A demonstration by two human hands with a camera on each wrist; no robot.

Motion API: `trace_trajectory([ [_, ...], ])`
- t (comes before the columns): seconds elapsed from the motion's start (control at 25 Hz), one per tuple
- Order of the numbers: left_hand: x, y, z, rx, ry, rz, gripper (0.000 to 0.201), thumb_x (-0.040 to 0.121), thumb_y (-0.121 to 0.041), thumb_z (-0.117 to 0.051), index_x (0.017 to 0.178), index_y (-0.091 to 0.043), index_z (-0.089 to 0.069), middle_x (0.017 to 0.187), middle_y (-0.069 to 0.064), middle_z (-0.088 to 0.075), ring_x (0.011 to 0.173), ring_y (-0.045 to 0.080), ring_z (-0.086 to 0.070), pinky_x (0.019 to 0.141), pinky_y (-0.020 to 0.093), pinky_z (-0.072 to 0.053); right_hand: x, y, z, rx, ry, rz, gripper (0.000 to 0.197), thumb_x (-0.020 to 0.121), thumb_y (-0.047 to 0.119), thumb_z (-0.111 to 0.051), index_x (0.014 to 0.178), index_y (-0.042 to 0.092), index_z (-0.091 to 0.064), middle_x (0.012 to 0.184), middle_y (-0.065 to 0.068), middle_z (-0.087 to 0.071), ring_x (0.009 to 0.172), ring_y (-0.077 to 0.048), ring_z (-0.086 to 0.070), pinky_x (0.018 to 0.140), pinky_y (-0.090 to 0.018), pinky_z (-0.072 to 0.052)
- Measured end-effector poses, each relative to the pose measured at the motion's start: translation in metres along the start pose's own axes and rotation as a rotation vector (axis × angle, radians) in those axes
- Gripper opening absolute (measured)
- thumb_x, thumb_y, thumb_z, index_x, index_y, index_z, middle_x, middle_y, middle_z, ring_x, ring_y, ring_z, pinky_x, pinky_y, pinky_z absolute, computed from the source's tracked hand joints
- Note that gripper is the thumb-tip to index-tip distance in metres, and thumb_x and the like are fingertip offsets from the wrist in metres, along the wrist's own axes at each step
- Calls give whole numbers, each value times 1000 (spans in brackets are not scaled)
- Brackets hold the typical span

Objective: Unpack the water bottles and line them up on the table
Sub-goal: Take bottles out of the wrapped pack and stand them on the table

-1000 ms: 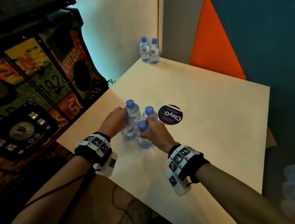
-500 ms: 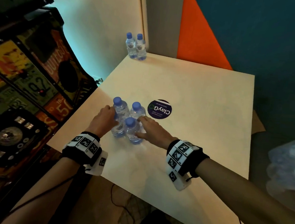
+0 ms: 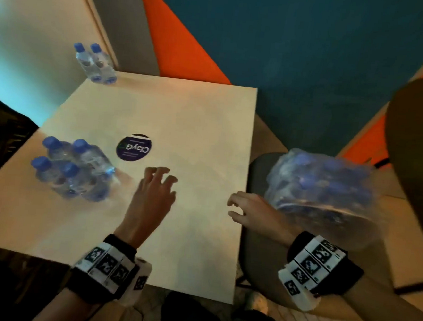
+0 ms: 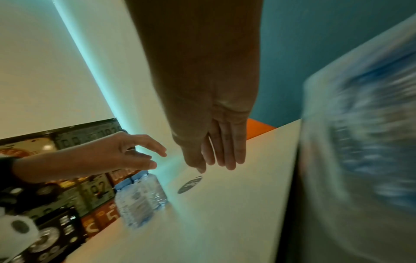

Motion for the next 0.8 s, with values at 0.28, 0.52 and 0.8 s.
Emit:
trace_trajectory([
  [0.28, -4, -146, -75, -159, 260, -315, 32, 81, -23, -43, 102, -8, -62, 107, 14, -64, 103, 33, -61, 73, 42, -61, -71, -102, 1, 228, -194, -358, 49, 79, 22, -74, 121, 6, -53, 118, -14, -65, 109, -28, -62, 94, -41, -51],
  [0.52, 34, -205, -90, -277, 343, -114, 30, 81, -5, -61, 107, 10, -58, 104, 27, -64, 98, 40, -63, 87, 43, -56, -104, -160, 34, 427, -471, -438, 45, 82, 12, -70, 123, 5, -54, 123, -15, -63, 117, -28, -58, 102, -46, -46],
  [0.8, 76, -205, -79, -403, 251, 73, 59, 88, -22, -62, 134, 3, -34, 135, 23, -46, 126, 35, -46, 106, 44, -43, -68, -166, 60, 479, -653, -396, 66, 79, 20, -73, 135, 20, -38, 132, -8, -52, 120, -18, -53, 99, -30, -44],
])
Point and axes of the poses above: each hand's wrist, its own x-axis towards the middle knuckle, its own z-axis out of the back of the hand, y = z × x, the point moved 6 cm from there along x, towards the middle knuckle
